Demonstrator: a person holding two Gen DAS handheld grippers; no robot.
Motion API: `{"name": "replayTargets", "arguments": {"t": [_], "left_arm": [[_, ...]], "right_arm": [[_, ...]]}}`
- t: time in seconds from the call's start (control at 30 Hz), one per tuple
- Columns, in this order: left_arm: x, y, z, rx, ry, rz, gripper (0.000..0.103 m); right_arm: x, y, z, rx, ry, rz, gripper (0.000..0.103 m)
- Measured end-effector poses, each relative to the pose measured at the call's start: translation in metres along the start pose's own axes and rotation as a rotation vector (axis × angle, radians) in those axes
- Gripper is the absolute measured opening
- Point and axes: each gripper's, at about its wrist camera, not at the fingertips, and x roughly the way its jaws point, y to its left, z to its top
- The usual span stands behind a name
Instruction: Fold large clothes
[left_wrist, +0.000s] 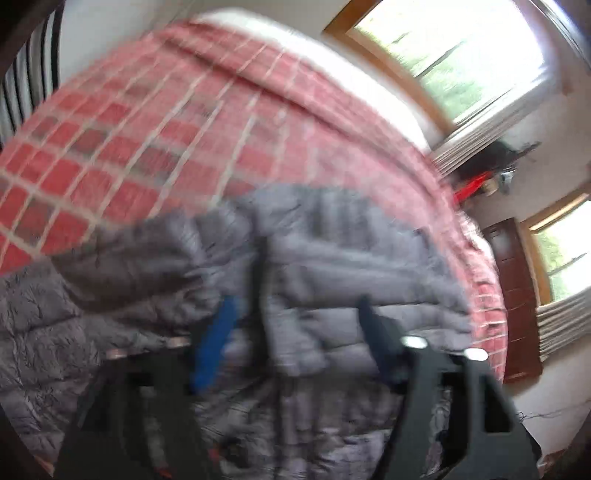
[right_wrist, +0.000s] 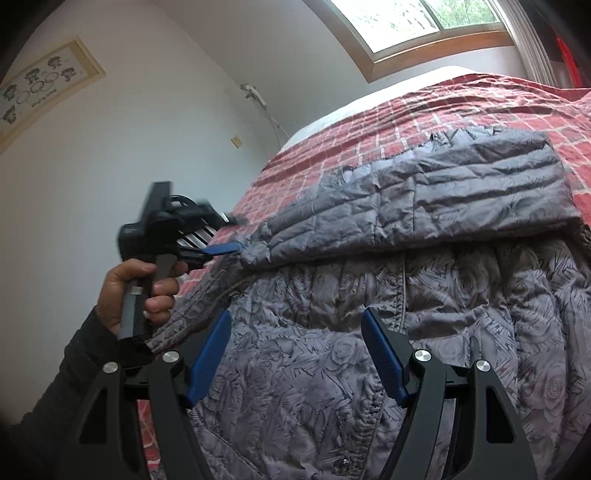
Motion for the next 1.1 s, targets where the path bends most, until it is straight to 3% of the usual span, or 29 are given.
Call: {"name": "replayTargets", "arguments": {"t": [0.1, 0.23, 0.33, 0.4, 0.47, 0.57, 0.77, 0.93, 1.03, 1.1], "left_arm": [[0.017, -0.02, -0.007, 0.046, 0.065, -0.078, 0.075], [0.058, -0.012, -0.017, 0.017, 0.16, -0.044, 0.075], [0.045, -0.005, -0.015, -0.011, 0.158, -0.085, 0.075], [0.012, 0.001, -0.015, -0.025, 0.12, -0.143, 0.079], [-0.037, 0.018, -0.025, -0.015, 0.042, -0.161, 0.091], [-0.112, 0.073, -0.056, -0.107, -0.07, -0.161, 0.093], [-0.228, 0.205, -0.147, -0.397, -0.277, -0.037, 0.096], [-0.276, 0.28, -0.188, -0.594, -0.38, 0.027, 0.096], [-0.271, 0.292, -0.189, -0.626, -0.355, 0.019, 0.096], [-0.262, 0.295, -0.185, -0.624, -0.326, 0.063, 0.096]], "right_arm": [[0.003, 0.002, 0.0, 0.002, 0.006, 0.007, 0.074], [0.001, 0.004, -0.002, 0.011, 0.017, 0.006, 0.074], [-0.004, 0.013, 0.0, -0.027, 0.023, -0.006, 0.074], [-0.006, 0.022, 0.006, -0.063, 0.03, -0.016, 0.075], [-0.007, 0.031, 0.011, -0.091, 0.03, -0.013, 0.075], [-0.003, 0.048, 0.018, -0.135, 0.033, 0.01, 0.075], [0.027, 0.084, 0.018, -0.194, 0.08, 0.088, 0.075], [0.055, 0.112, 0.009, -0.263, 0.138, 0.117, 0.075], [0.073, 0.123, 0.007, -0.298, 0.169, 0.101, 0.075], [0.081, 0.125, 0.006, -0.296, 0.188, 0.116, 0.075]]}}
